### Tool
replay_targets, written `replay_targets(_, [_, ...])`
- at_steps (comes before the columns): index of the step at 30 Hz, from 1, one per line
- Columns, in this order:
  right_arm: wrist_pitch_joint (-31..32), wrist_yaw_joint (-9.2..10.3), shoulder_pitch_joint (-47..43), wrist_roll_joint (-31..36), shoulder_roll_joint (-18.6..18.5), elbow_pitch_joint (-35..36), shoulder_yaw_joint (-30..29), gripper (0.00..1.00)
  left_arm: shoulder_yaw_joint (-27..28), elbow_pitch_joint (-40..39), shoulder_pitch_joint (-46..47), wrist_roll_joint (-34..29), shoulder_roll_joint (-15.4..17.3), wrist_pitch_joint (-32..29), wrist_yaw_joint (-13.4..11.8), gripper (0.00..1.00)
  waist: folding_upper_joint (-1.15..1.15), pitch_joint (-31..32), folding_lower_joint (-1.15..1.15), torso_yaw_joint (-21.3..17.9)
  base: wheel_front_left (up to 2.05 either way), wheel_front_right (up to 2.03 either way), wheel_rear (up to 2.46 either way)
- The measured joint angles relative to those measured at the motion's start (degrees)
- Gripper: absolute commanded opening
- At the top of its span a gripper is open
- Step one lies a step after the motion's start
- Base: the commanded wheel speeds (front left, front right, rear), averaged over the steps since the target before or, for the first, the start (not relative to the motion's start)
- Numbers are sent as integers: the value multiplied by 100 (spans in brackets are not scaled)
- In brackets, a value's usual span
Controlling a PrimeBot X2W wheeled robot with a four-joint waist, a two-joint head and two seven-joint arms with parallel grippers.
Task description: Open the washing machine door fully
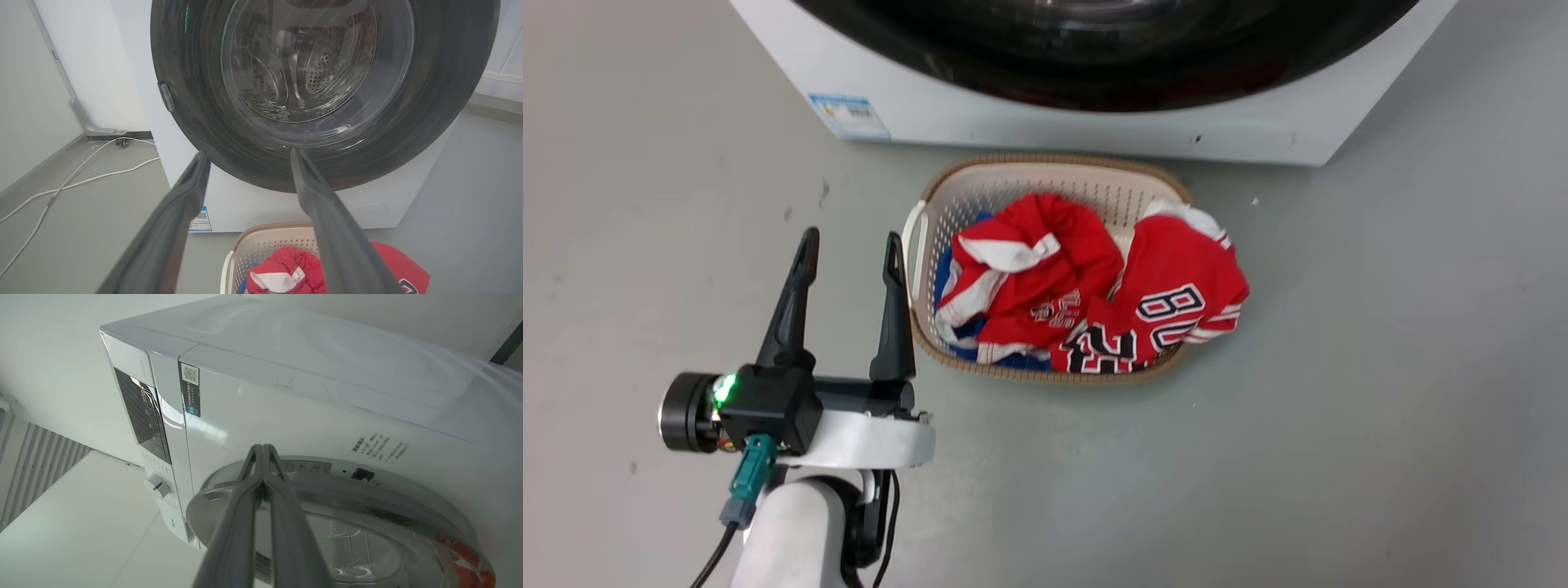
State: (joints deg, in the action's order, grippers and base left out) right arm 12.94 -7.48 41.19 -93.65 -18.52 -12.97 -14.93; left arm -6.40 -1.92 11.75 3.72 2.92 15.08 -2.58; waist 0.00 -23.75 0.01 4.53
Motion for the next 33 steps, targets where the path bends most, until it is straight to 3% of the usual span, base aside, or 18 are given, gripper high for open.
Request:
replay_targets(9, [383, 0, 1407, 501, -392, -723, 677, 0, -77, -81, 361, 23, 2, 0, -1, 100, 0, -835, 0, 176, 0, 0, 0])
replay_targets(20, [1091, 0, 2707, 1106, -611, -1573, 1464, 0, -223, -71, 541, 160, 2, 0, -47, 100, 0, -1230, 0, 410, 0, 0, 0])
replay_targets(33, [1839, 8, 2947, 1284, -593, -1675, 1819, 0, -221, -35, 586, 199, 1, 0, -98, 100, 0, -1232, 0, 417, 0, 0, 0])
